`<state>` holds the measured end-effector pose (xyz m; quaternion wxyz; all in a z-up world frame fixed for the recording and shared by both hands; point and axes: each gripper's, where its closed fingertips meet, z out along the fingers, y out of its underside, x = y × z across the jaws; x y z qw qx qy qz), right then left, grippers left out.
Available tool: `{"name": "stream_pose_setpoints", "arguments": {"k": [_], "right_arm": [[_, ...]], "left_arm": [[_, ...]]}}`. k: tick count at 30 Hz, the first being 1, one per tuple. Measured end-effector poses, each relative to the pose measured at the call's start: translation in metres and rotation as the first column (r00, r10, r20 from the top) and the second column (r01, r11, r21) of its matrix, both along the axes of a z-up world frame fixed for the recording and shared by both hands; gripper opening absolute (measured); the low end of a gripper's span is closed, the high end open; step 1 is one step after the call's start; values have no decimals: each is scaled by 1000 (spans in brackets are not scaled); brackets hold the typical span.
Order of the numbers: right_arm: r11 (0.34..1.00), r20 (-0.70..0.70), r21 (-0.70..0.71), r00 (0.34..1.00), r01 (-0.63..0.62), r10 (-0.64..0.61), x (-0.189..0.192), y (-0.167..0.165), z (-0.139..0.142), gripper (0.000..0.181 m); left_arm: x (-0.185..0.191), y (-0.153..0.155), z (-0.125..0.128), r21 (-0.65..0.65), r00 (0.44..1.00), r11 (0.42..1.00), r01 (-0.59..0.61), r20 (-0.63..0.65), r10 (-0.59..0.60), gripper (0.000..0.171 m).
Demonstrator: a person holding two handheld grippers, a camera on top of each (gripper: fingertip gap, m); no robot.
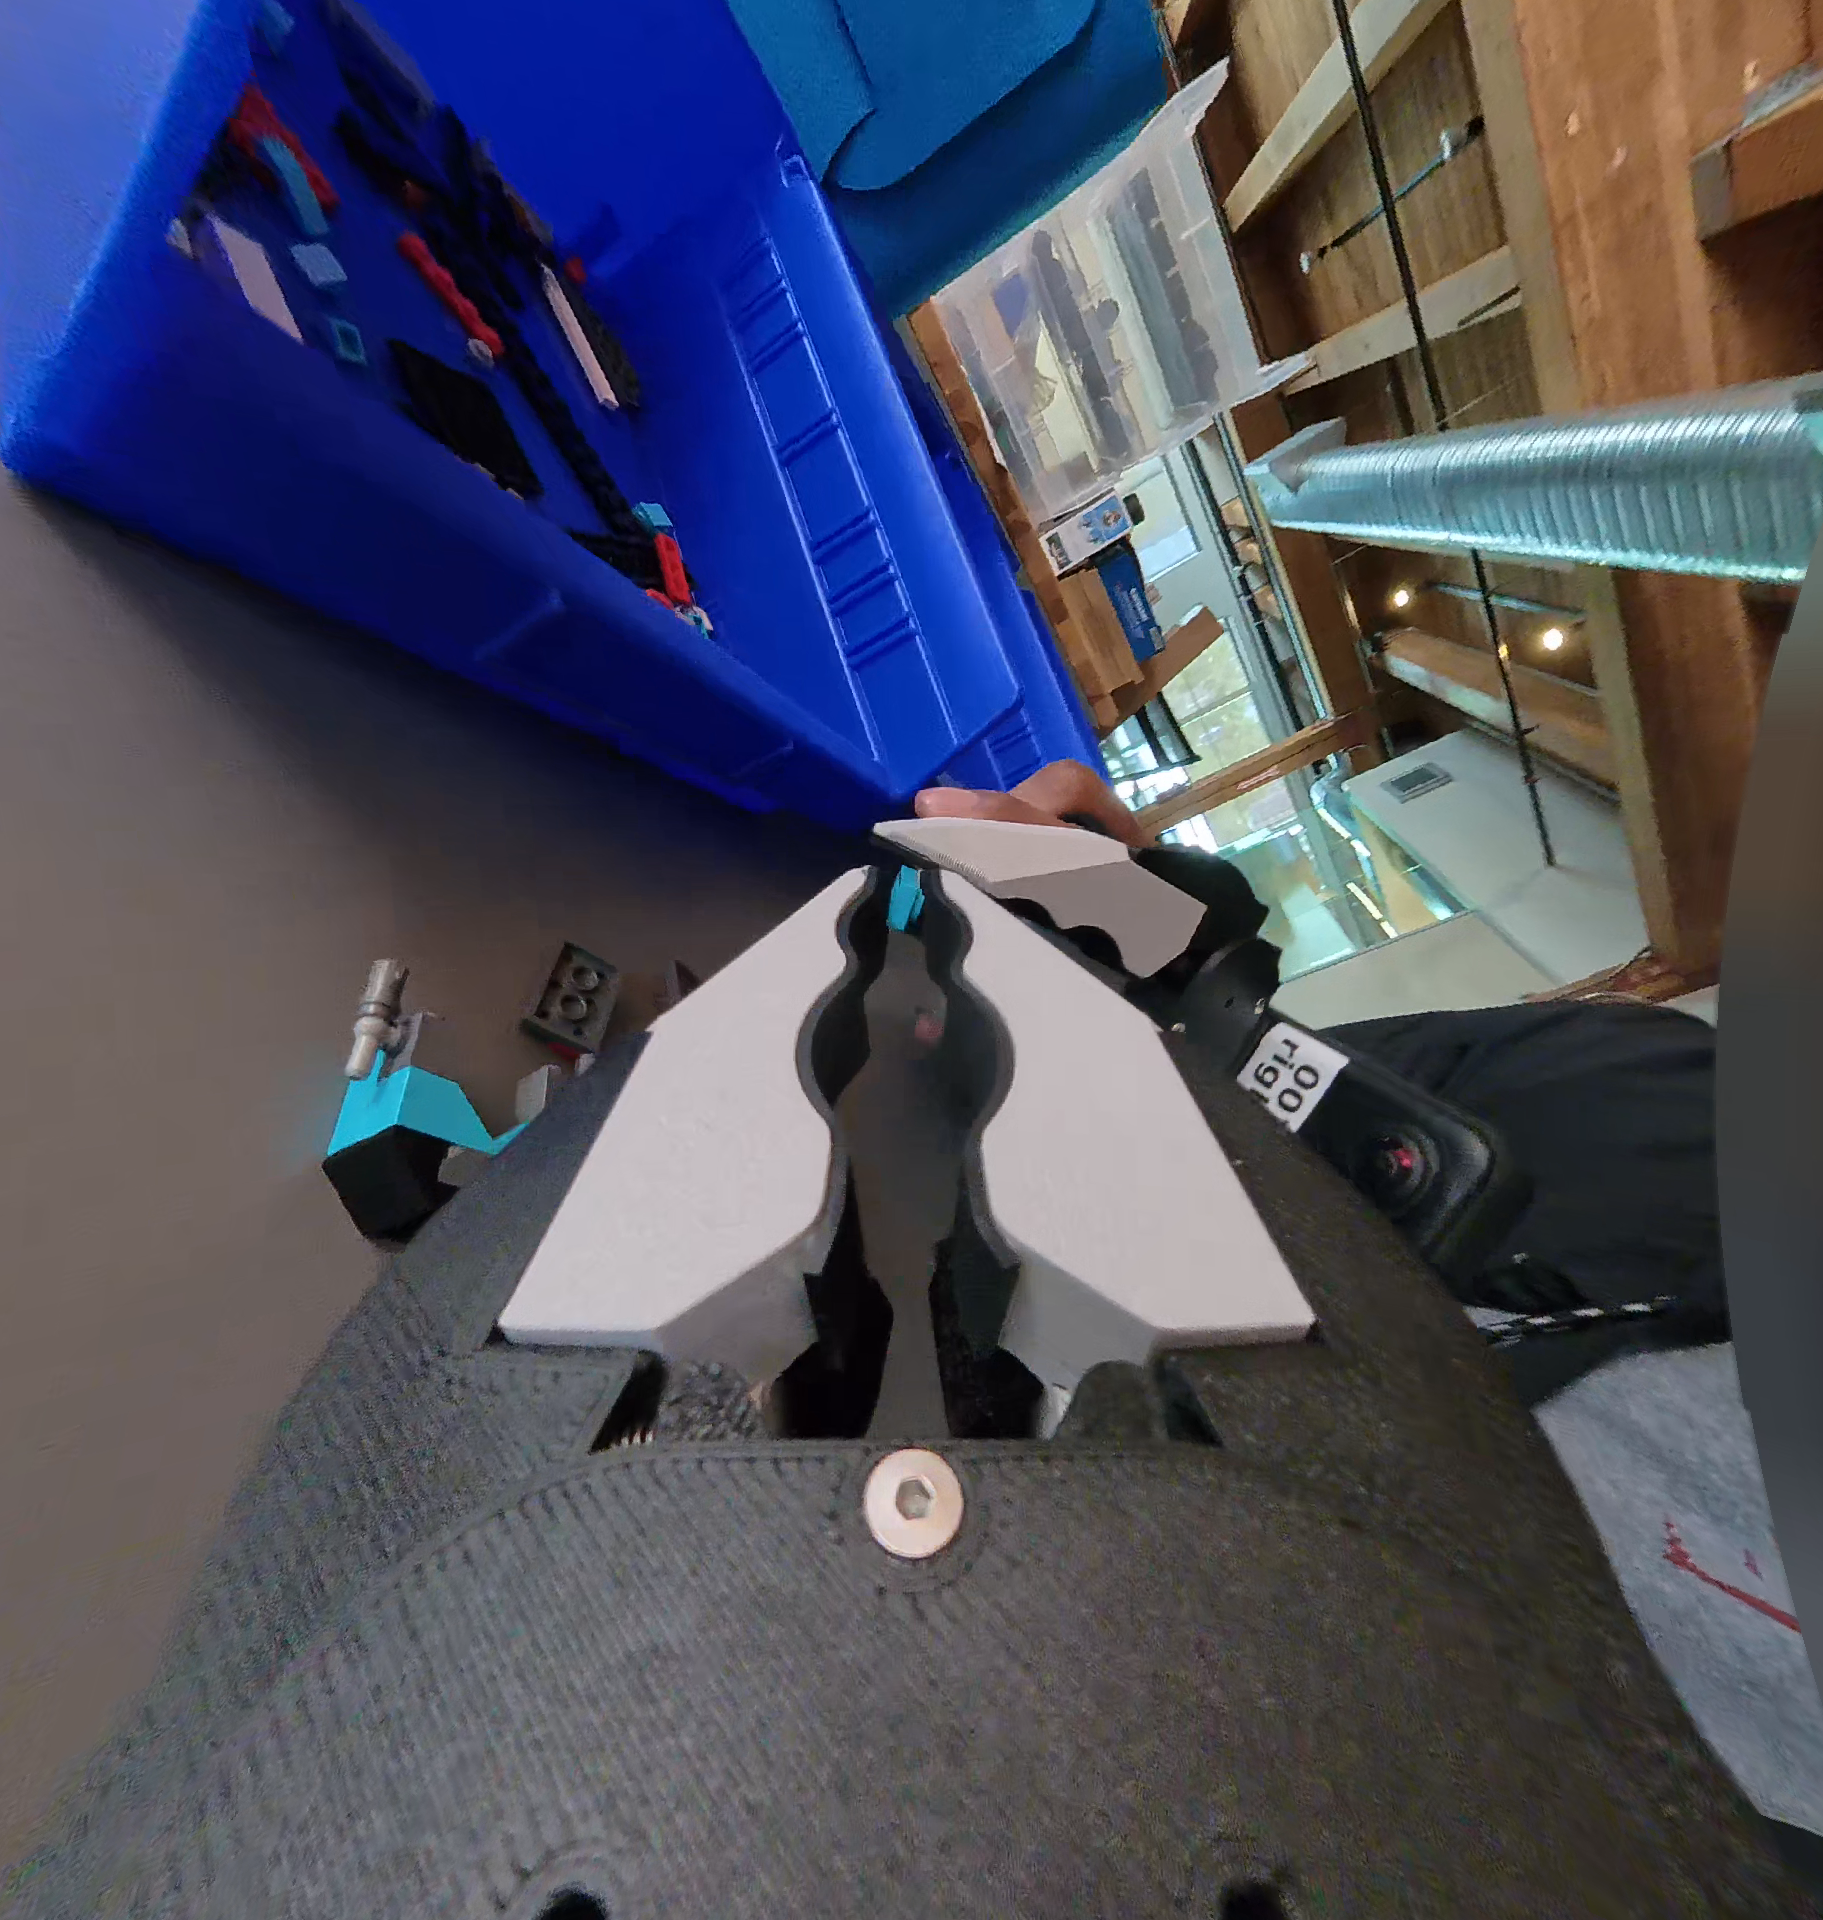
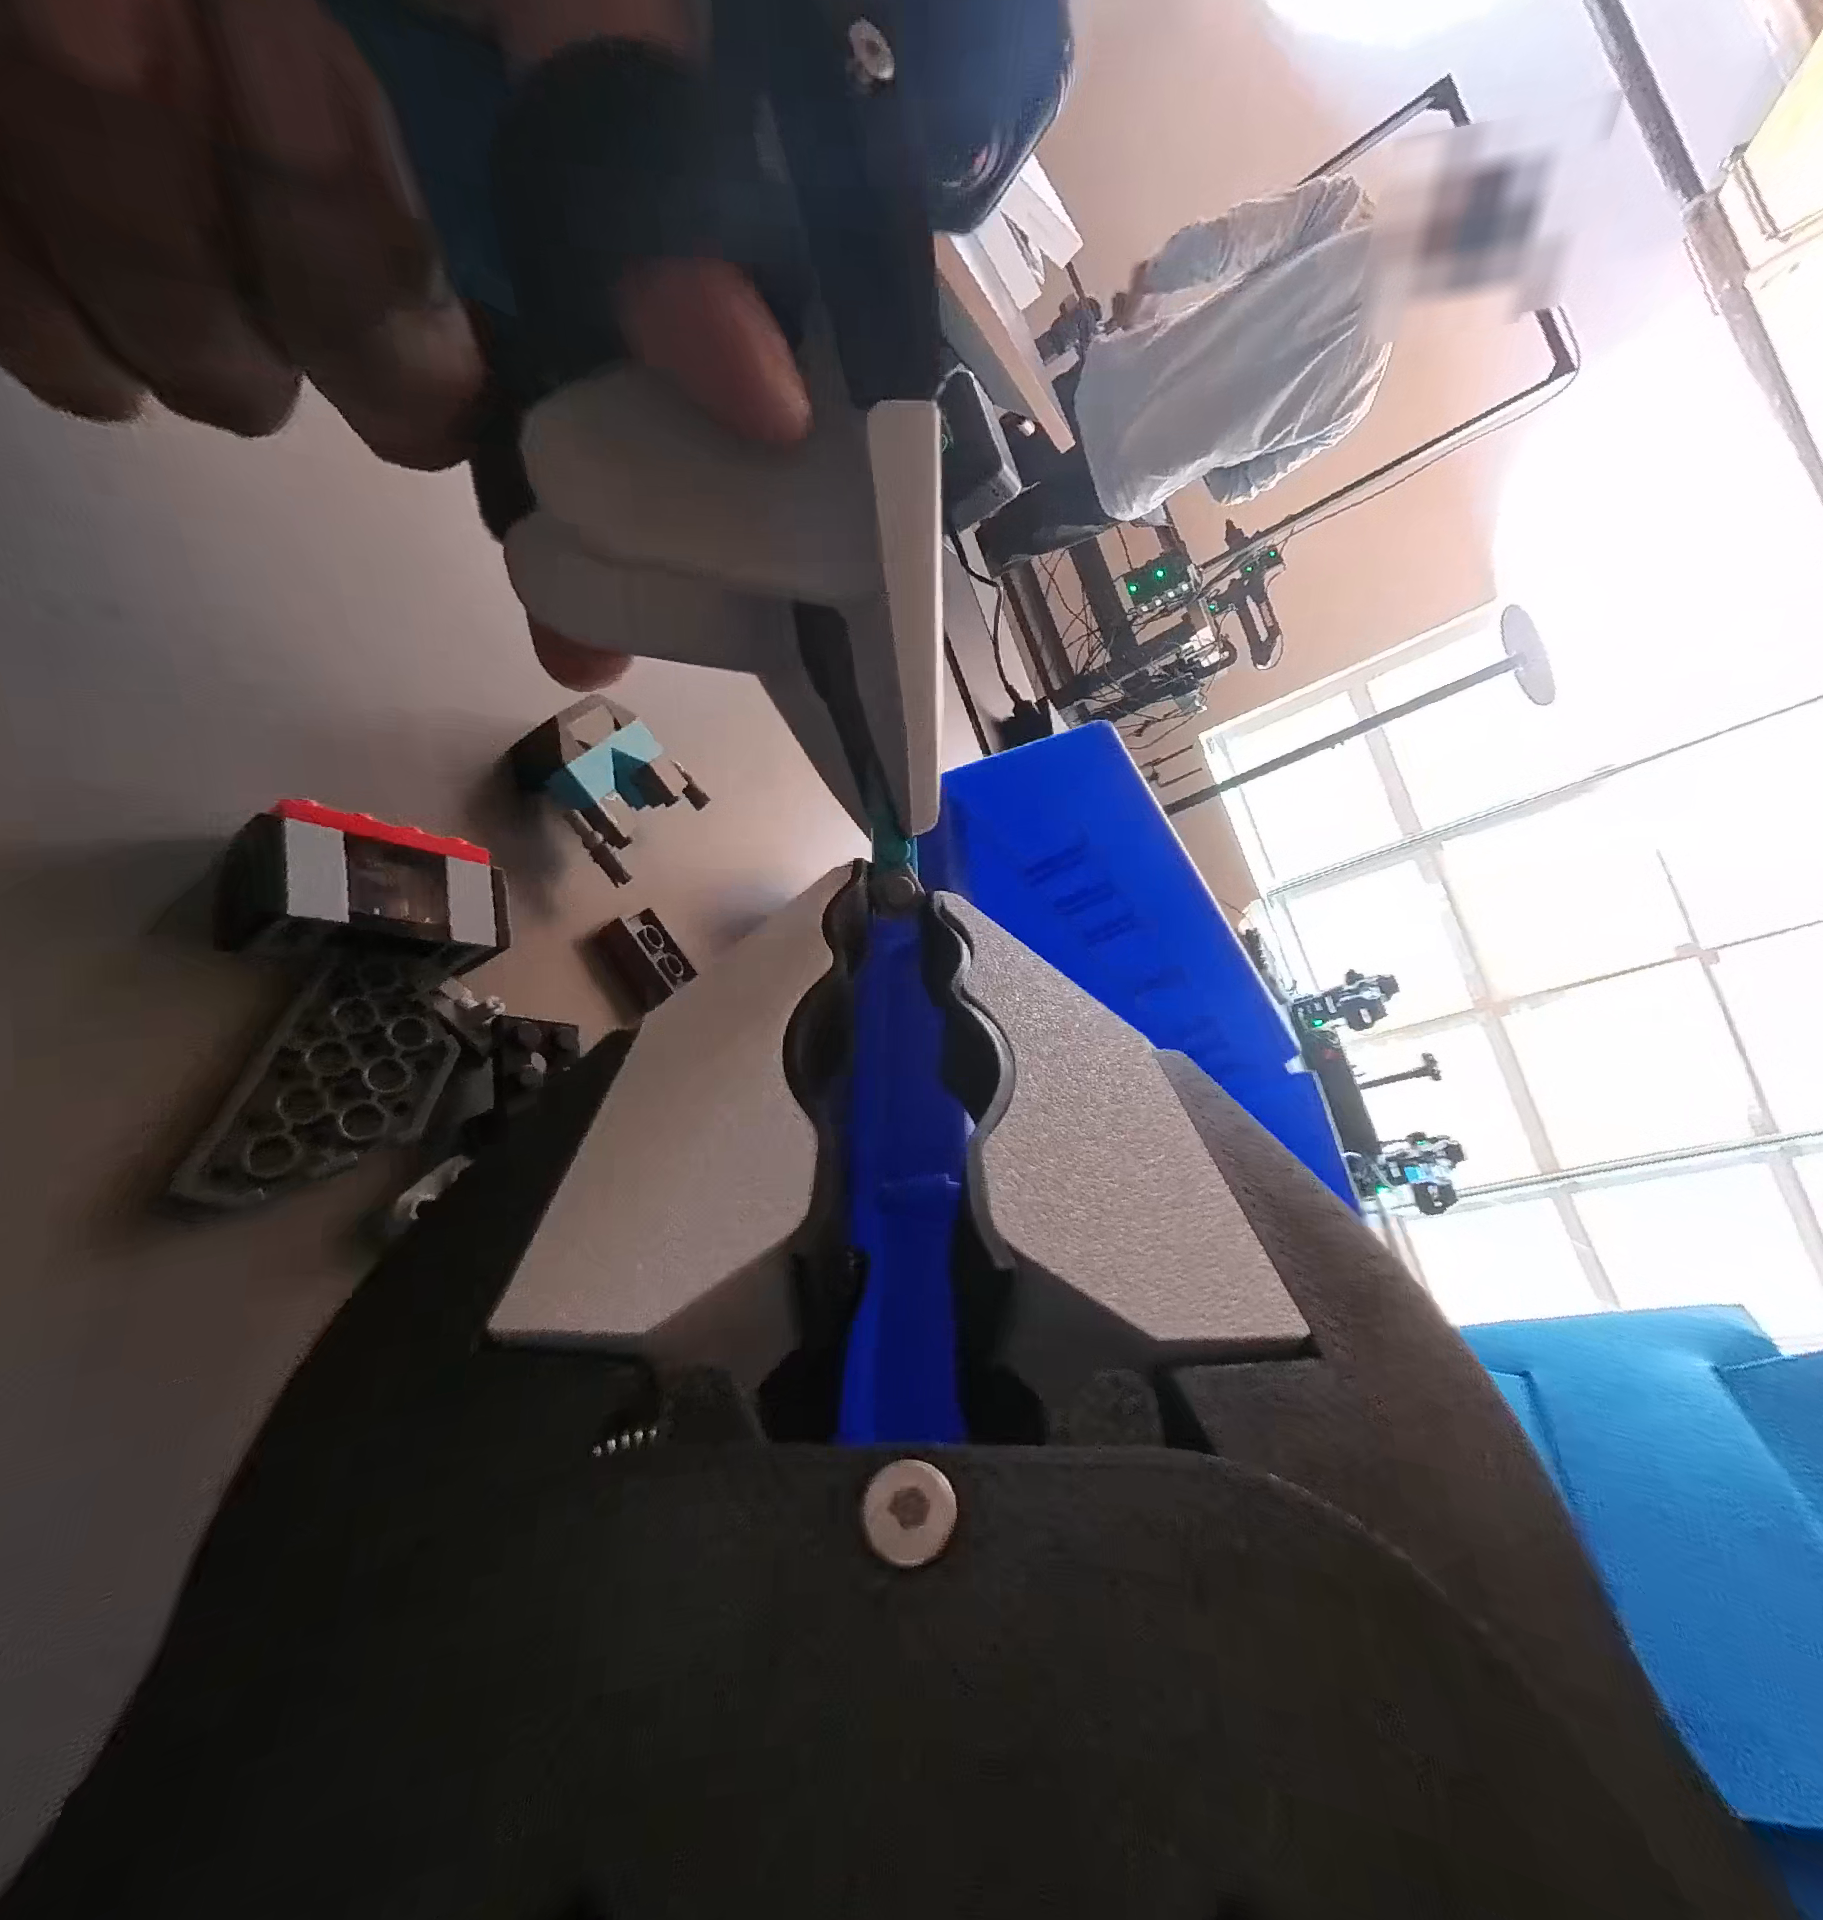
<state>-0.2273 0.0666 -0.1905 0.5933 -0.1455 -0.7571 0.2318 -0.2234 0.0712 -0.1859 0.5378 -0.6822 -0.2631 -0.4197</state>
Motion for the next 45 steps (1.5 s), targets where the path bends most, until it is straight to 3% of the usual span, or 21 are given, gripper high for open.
{"name": "stream_pose_setpoints", "arguments": {"k": [8, 14, 16, 19, 29, 35, 40, 45], "right_arm": [[995, -47, 99, 999, 2, 2, -1, -1, 0, 10], [998, -44, 59, 999, -19, 21, -2, -2, 1, 11], [999, -26, -39, 999, -20, 19, -3, 0, 4, 11], [984, 33, -181, 999, -11, 17, -6, 3, 3, 12], [977, 82, -214, 997, 6, 12, -5, 5, 1, 16], [979, 94, -204, 995, 3, 17, -5, 4, 0, 11], [987, 73, -162, 997, -10, 22, -4, 4, 1, 11], [992, 59, -118, 997, -43, 50, -2, 0, 0, 11]], "left_arm": [[-2, -1, -2, 34, 981, 999, 11, 194, -17, 7], [-3, -1, 0, 64, 959, 998, 22, 279, -39, 7], [-4, 0, 3, 96, 971, 995, 17, 235, -39, 7], [-5, 2, 5, 95, 999, 995, 0, 52, -5, 5], [-2, 4, 3, 25, 955, 999, -21, -296, 27, 5], [3, 4, 3, 10, 941, 1000, -2, -339, 5, 5], [9, 2, 1, -15, 961, 997, 82, -264, -83, 12], [7, 1, 1, -8, 972, 996, 91, -217, -91, 11]]}}
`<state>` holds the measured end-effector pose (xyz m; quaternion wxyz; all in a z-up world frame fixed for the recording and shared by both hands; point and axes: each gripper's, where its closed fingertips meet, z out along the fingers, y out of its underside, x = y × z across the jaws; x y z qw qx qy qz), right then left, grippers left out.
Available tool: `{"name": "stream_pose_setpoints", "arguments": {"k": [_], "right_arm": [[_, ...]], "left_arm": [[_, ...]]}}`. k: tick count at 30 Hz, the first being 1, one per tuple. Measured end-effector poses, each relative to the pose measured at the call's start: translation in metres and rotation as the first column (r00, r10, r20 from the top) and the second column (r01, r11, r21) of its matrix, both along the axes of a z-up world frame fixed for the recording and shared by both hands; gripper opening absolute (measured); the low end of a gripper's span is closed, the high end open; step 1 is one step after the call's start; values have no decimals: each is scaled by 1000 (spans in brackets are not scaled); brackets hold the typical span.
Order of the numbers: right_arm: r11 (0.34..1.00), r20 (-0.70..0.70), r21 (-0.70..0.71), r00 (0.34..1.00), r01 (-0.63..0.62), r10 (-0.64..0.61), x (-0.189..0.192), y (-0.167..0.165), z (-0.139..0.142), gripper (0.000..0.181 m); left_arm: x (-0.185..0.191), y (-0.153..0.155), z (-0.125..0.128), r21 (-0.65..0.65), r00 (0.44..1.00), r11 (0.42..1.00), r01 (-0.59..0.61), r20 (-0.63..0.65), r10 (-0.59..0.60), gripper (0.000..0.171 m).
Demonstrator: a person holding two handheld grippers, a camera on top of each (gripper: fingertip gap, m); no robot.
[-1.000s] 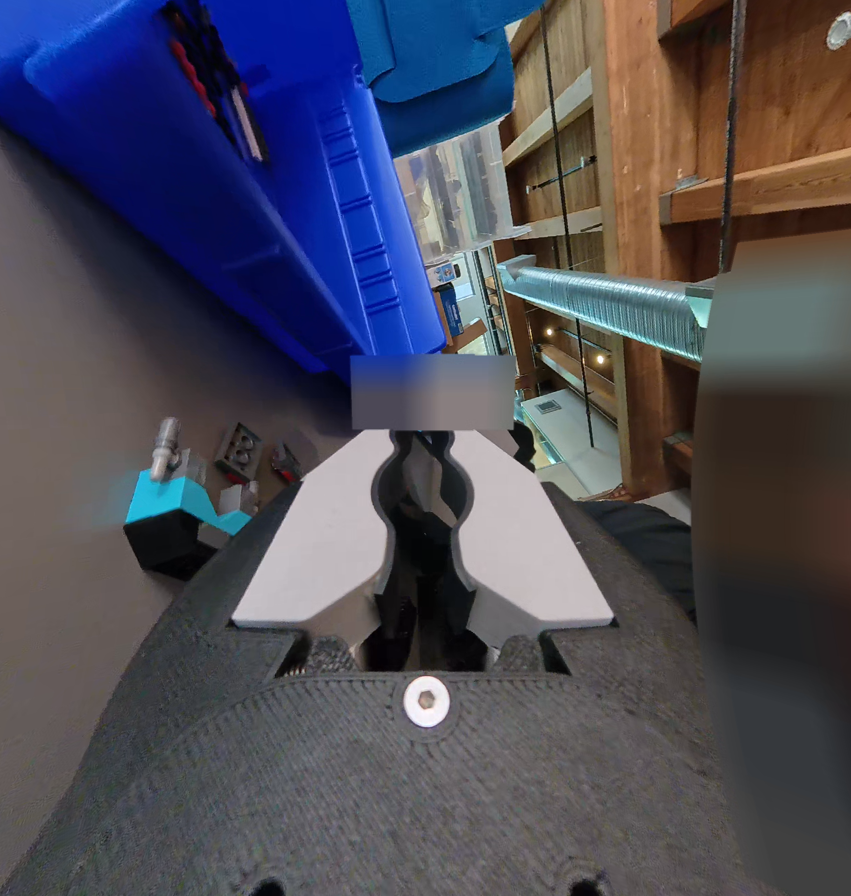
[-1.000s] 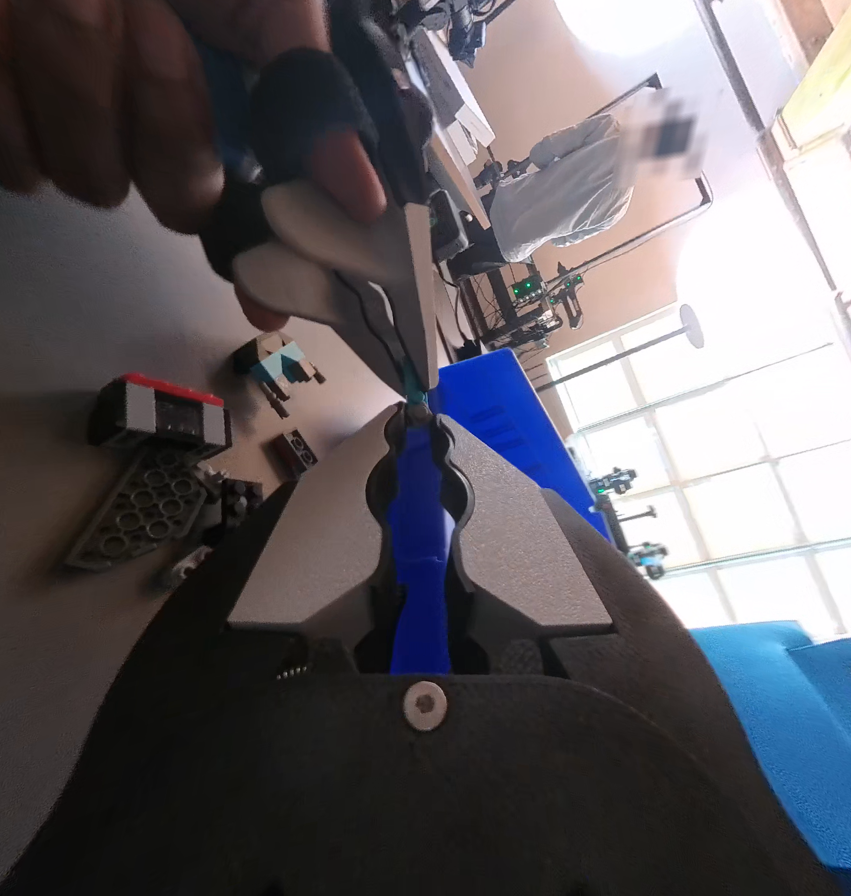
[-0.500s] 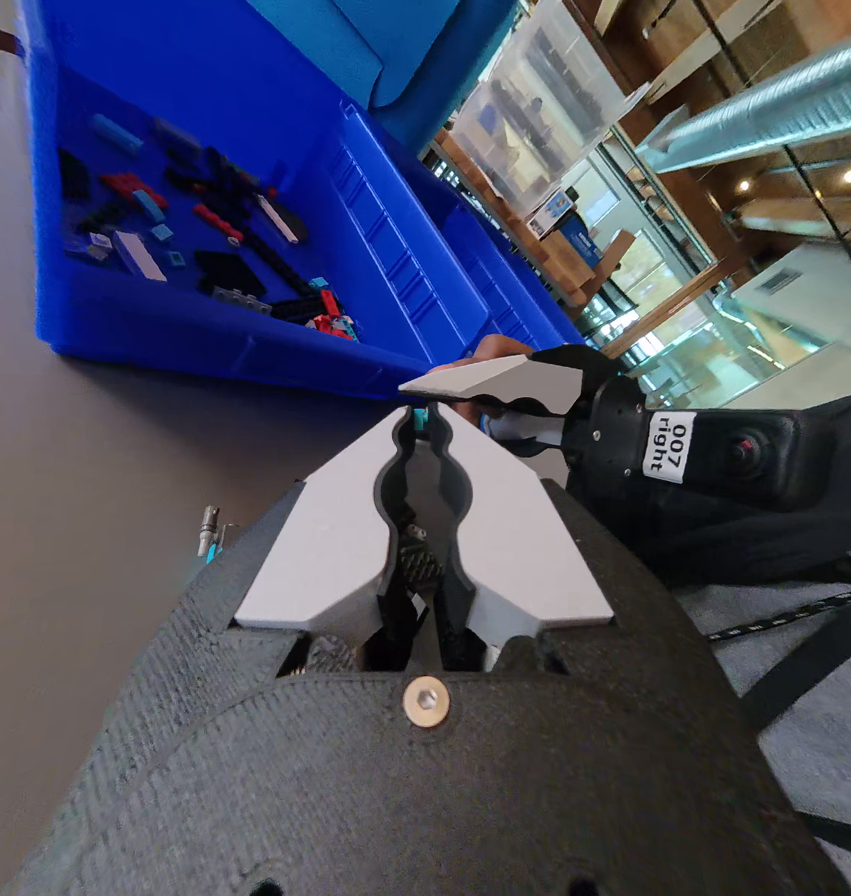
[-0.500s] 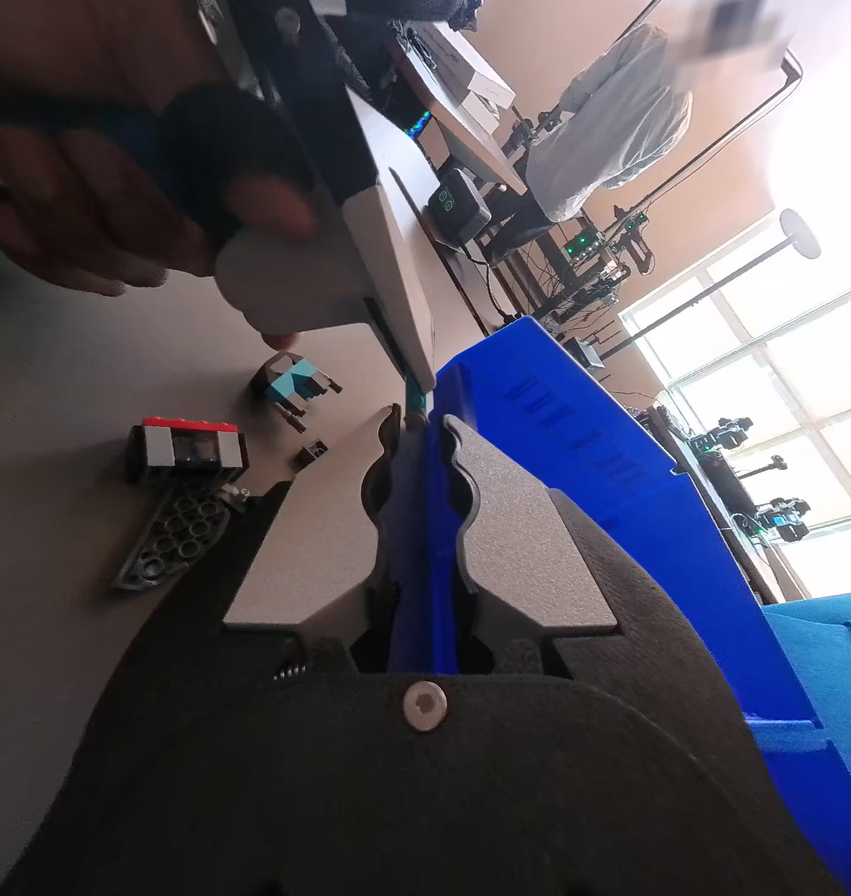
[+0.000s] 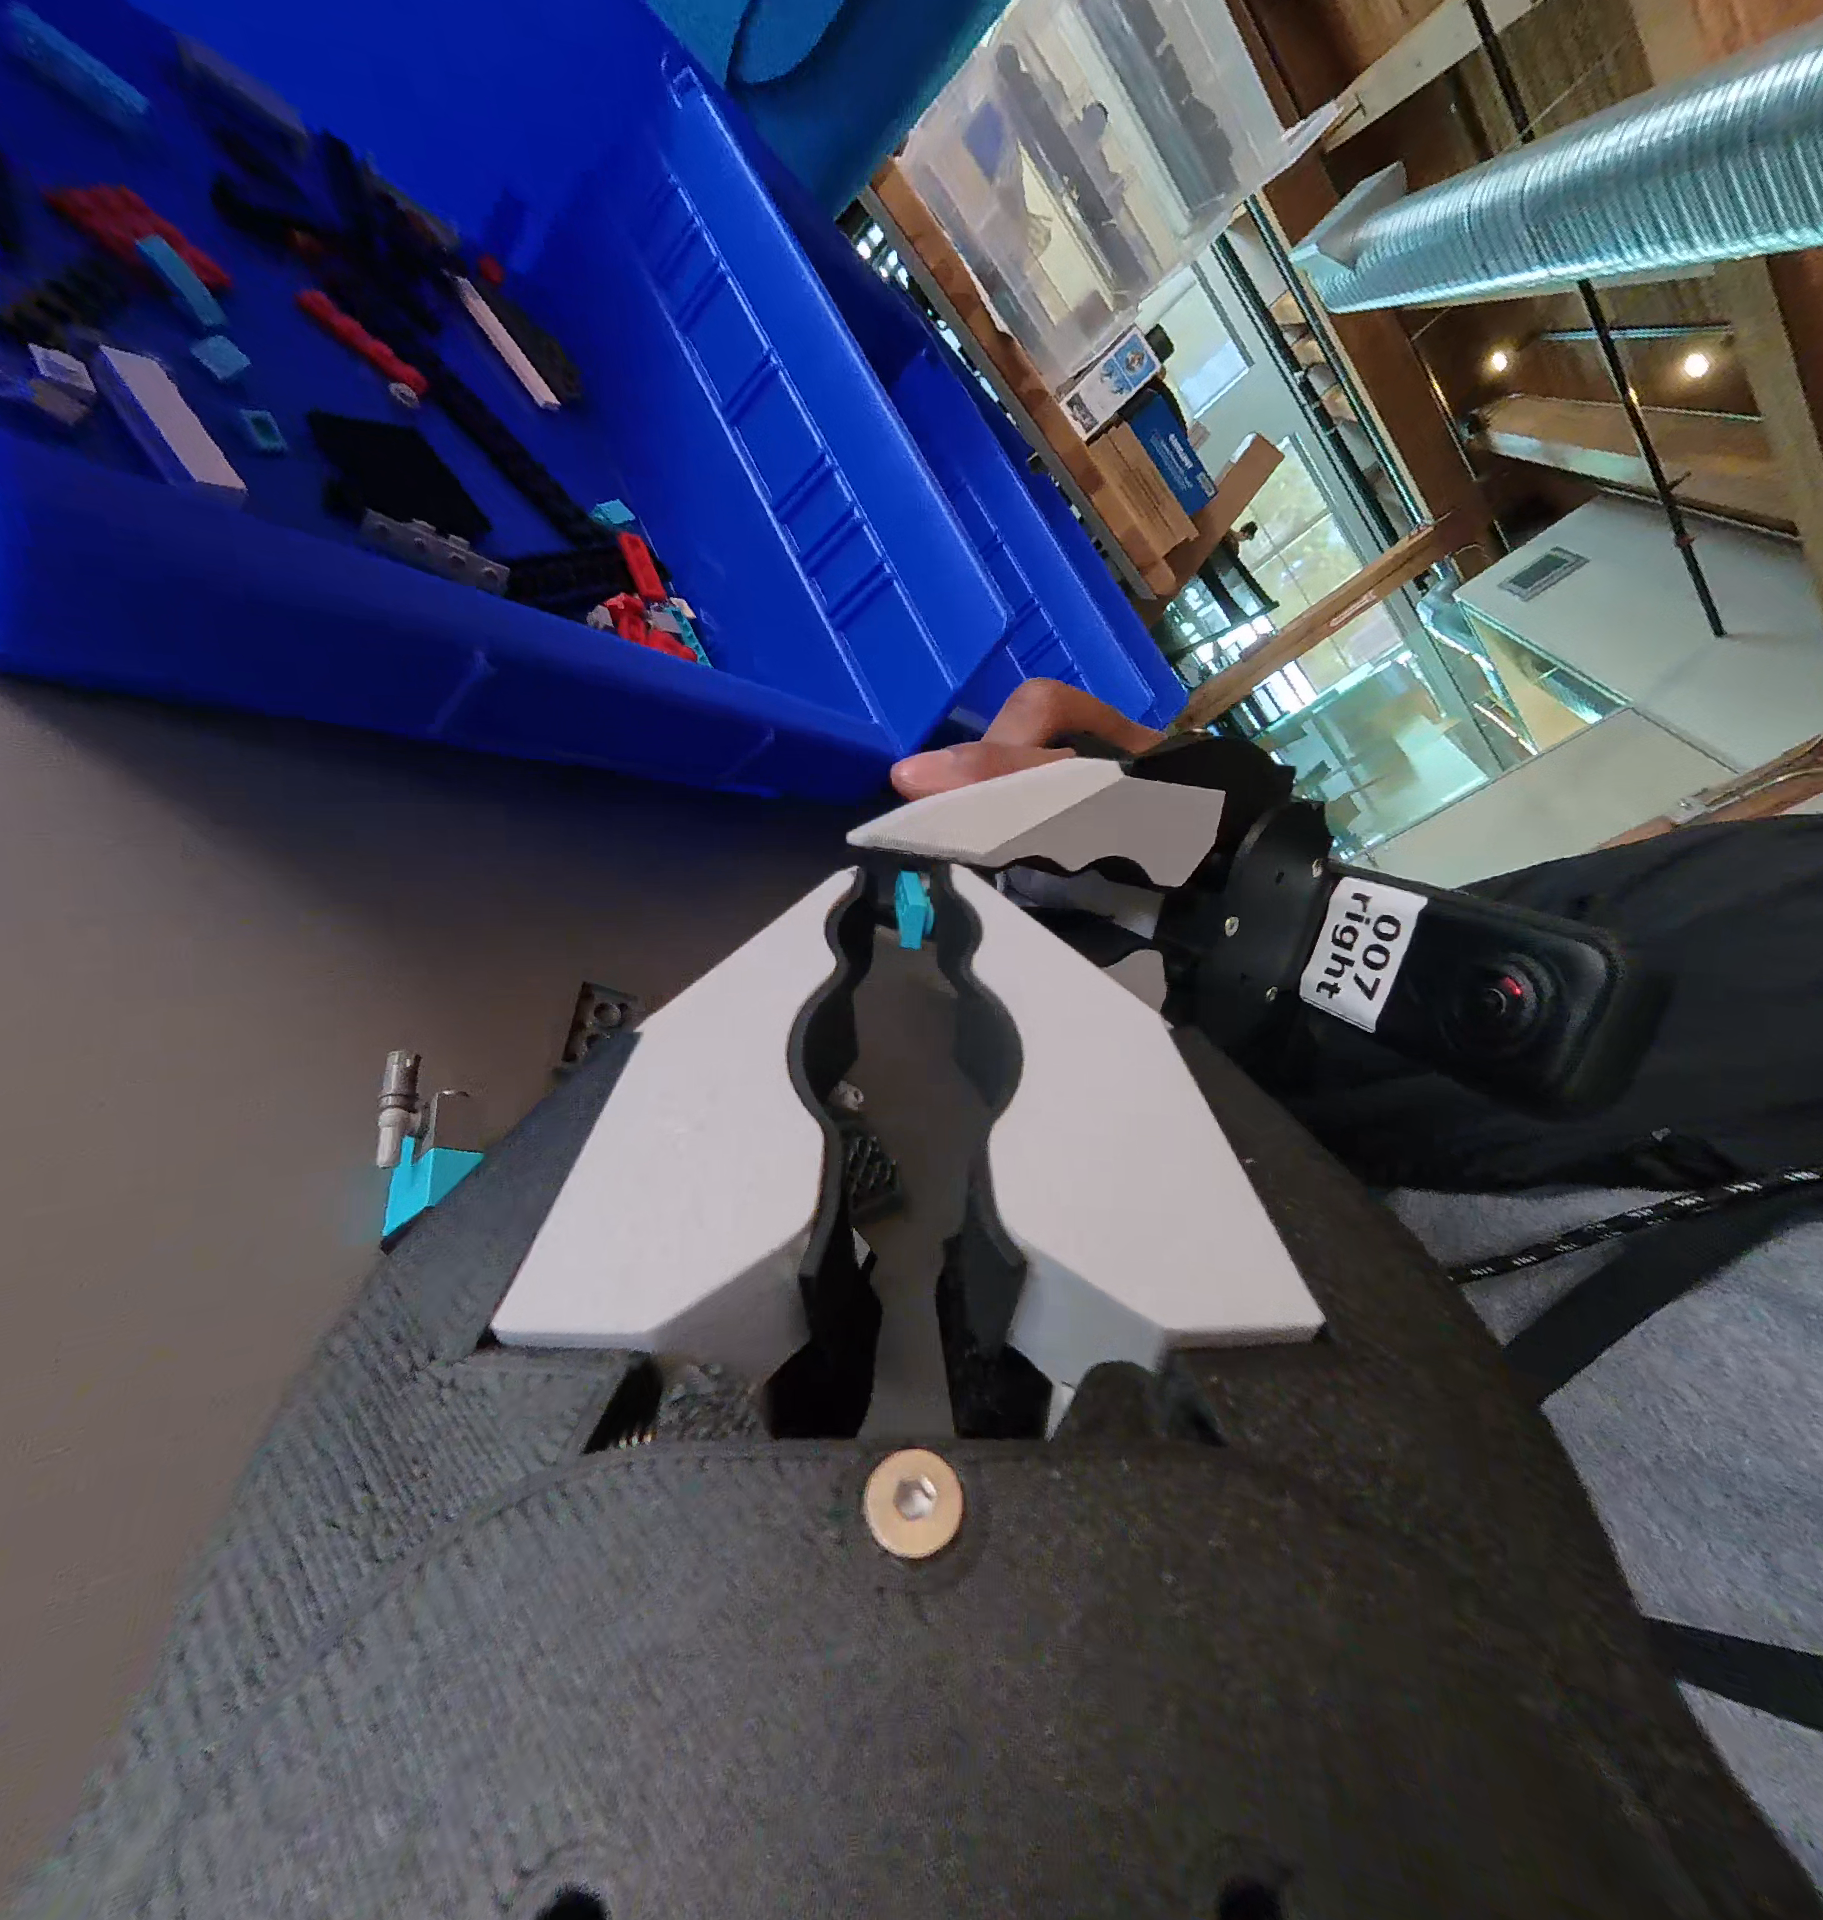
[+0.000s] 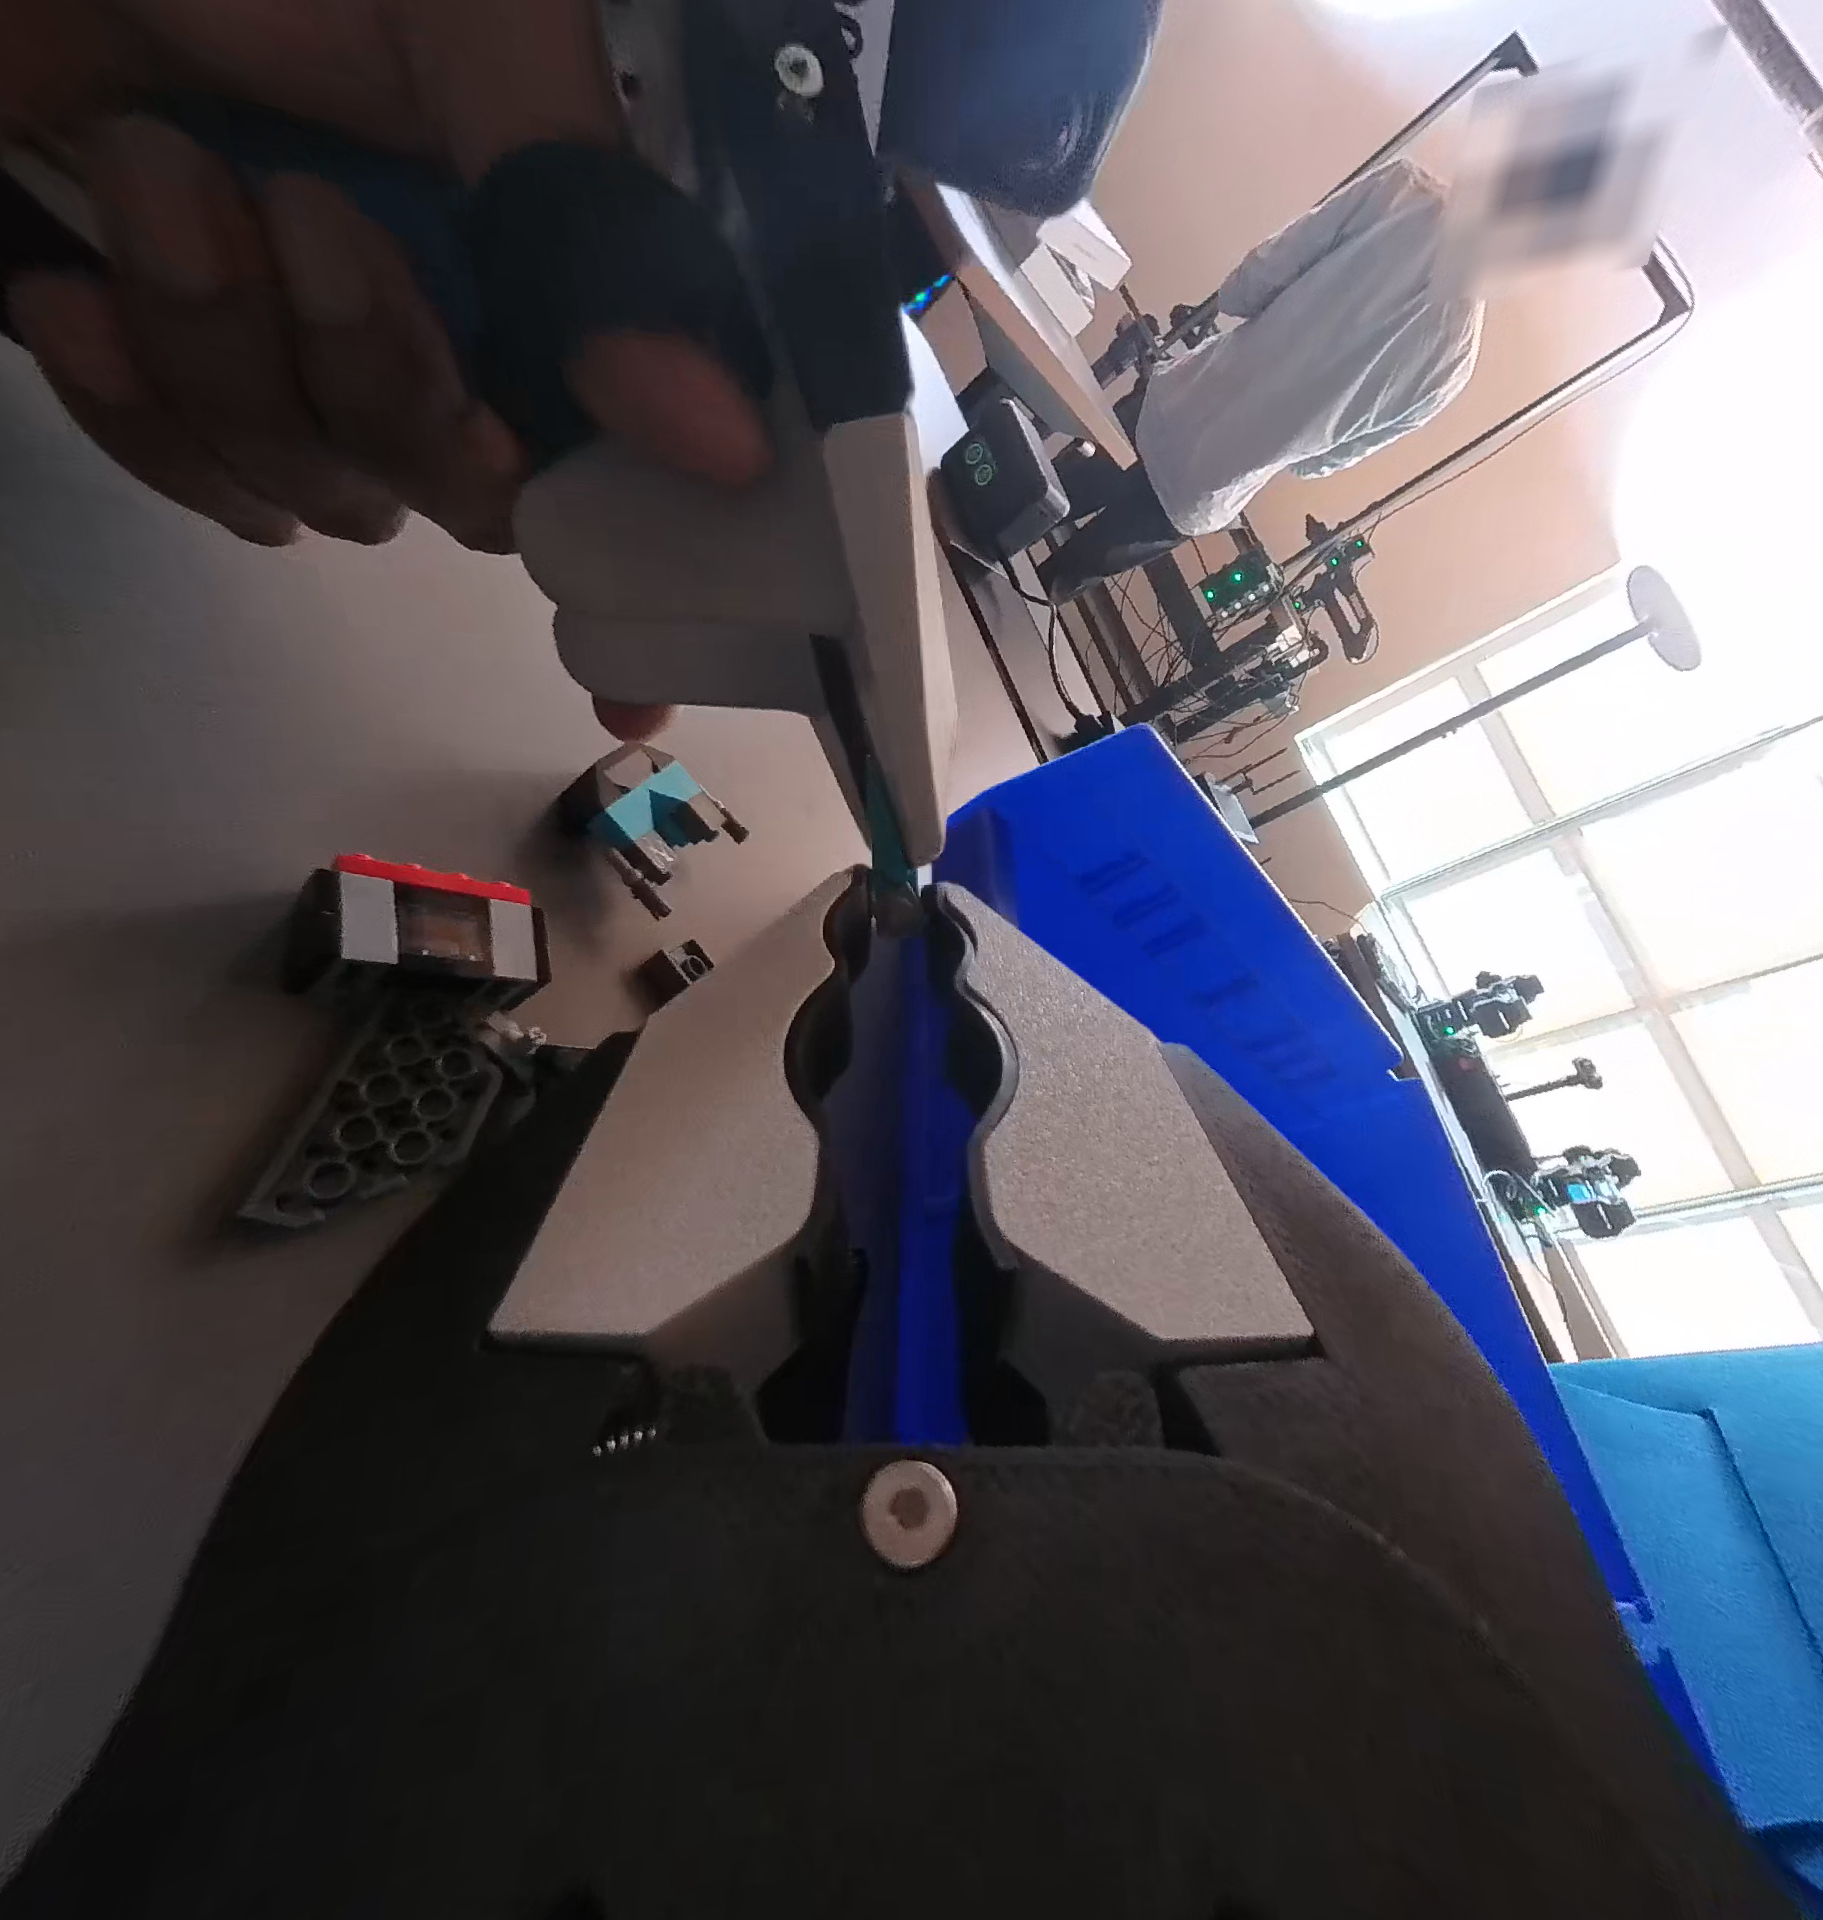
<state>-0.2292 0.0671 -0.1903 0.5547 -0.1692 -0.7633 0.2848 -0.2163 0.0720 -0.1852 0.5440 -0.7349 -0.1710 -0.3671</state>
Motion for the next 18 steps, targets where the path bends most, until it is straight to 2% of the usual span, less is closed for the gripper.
{"name": "stream_pose_setpoints", "arguments": {"k": [8, 18], "right_arm": [[1000, 0, 16, 1000, -6, 6, 1, -1, -2, 11], [991, -40, 130, 999, 31, -26, -2, 2, -8, 11]], "left_arm": [[2, -1, -4, -27, 999, 999, 18, -27, -19, 5], [-2, 0, -10, -31, 987, 999, -21, 160, 26, 6]]}}
